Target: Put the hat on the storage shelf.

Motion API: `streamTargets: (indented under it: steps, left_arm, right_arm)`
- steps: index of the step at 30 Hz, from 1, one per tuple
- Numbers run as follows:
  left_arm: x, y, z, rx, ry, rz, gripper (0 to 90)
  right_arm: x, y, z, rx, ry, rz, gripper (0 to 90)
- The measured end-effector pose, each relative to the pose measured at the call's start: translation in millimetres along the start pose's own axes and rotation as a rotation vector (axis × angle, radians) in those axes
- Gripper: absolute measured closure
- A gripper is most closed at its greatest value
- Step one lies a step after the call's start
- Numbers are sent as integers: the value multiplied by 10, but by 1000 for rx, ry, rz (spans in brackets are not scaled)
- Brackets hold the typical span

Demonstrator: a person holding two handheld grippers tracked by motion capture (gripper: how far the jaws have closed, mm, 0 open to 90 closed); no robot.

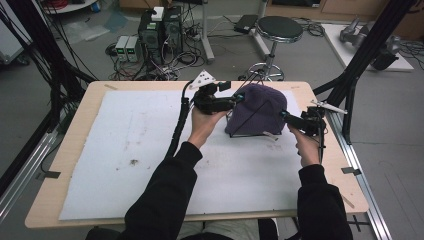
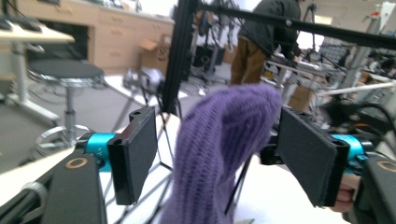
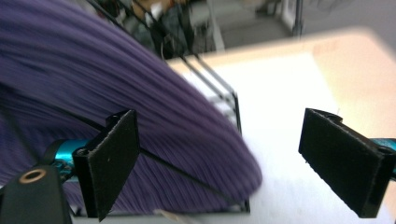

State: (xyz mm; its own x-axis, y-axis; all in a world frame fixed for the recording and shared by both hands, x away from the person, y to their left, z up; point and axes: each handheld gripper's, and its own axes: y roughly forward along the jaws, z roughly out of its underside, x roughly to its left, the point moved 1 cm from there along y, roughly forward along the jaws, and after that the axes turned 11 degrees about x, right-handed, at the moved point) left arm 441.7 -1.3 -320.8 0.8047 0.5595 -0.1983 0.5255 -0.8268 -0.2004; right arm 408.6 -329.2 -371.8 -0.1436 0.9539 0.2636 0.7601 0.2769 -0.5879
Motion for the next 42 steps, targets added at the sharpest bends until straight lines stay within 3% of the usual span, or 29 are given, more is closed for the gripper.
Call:
streamTargets:
  steps: [3, 6, 11, 15, 18, 21, 26, 28, 33, 38, 42]
  left_arm:
    - [30, -177, -37, -64, 10, -53, 256]
    - [34, -359, -63, -124, 17, -155, 214]
    - [25, -709, -36, -204, 66, -303, 201]
    - [51, -1058, 21, -244, 93, -414, 201]
    - [91, -1353, 61, -268, 123, -485, 201]
    - [144, -1650, 94, -265, 144, -550, 199]
    - [174, -2132, 181, -316, 136, -634, 185]
    - [166, -2266, 253, -306, 136, -657, 173]
    - [171, -2487, 454, -300, 121, -697, 173]
    - [213, -2585, 598, -264, 80, -717, 171]
    - [227, -2673, 680, -265, 75, -749, 171]
  right_arm:
    - [78, -141, -17, -102, -30, -13, 114]
    - [162, -251, -18, -217, -79, 18, 114]
    - [331, -409, 4, -400, -143, 55, 114]
    - [422, -512, 35, -479, -192, 62, 113]
    - [446, -598, 75, -520, -203, 59, 113]
    - [443, -692, 119, -526, -226, 93, 113]
    - [426, -775, 244, -518, -241, 91, 113]
    - [424, -767, 308, -502, -243, 88, 113]
    - [386, -738, 437, -474, -235, 91, 113]
    - [329, -706, 533, -452, -219, 94, 113]
    - [280, -693, 580, -443, -211, 102, 113]
